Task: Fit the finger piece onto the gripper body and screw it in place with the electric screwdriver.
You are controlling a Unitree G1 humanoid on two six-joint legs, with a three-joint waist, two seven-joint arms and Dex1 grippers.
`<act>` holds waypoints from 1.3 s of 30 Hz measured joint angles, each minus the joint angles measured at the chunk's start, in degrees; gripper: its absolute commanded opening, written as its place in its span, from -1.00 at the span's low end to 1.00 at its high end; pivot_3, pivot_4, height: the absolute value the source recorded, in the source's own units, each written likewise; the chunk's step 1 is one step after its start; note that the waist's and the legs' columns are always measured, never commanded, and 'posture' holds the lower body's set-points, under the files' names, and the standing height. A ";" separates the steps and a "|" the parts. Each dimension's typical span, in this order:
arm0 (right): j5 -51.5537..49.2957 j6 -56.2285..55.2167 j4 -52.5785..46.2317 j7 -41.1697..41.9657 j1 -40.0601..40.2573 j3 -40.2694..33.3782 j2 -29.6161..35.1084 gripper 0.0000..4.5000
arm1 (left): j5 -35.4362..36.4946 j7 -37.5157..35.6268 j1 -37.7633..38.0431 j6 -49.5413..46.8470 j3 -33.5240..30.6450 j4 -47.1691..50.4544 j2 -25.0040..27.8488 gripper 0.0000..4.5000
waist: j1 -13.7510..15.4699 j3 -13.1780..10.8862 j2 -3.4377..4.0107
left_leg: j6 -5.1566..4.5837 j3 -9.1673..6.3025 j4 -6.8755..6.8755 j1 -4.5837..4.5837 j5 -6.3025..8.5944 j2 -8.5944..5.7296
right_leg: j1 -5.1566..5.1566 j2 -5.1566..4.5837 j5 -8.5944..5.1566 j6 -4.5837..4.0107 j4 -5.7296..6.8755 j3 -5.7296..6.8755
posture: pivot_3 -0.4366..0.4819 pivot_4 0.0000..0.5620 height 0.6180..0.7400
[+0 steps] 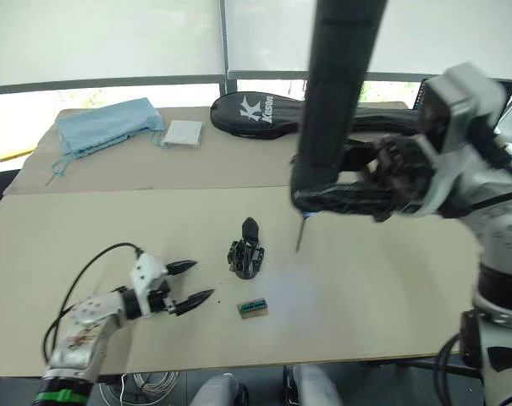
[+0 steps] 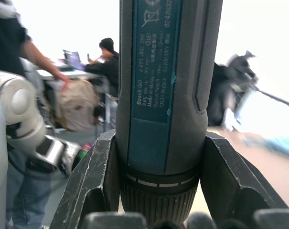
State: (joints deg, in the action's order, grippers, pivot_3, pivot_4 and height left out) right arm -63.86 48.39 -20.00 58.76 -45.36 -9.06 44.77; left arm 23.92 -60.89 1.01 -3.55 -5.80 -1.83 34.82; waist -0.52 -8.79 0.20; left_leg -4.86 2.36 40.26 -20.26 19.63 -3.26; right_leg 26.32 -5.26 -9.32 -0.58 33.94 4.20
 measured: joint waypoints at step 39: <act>59.31 1.04 47.08 17.41 -0.73 35.99 19.33 0.07 | 13.81 -10.01 -1.13 -10.64 -7.70 13.11 8.79 1.00 | 1.12 -0.84 0.65 | 0.30 -0.04 0.77 -0.53 -0.27 -0.06 | -0.02 -0.01 0.13 0.16 0.06 0.46 | -0.05 -0.47 1.00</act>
State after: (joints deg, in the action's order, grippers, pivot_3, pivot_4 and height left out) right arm -4.55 49.43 27.09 76.17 -46.10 26.93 64.10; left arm 37.74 -70.90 -0.13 -14.19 -13.49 11.28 43.61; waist 0.59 -9.63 0.84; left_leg -4.55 2.32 41.02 -20.79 19.36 -3.32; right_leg 26.30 -5.27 -9.19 -0.42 33.99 4.66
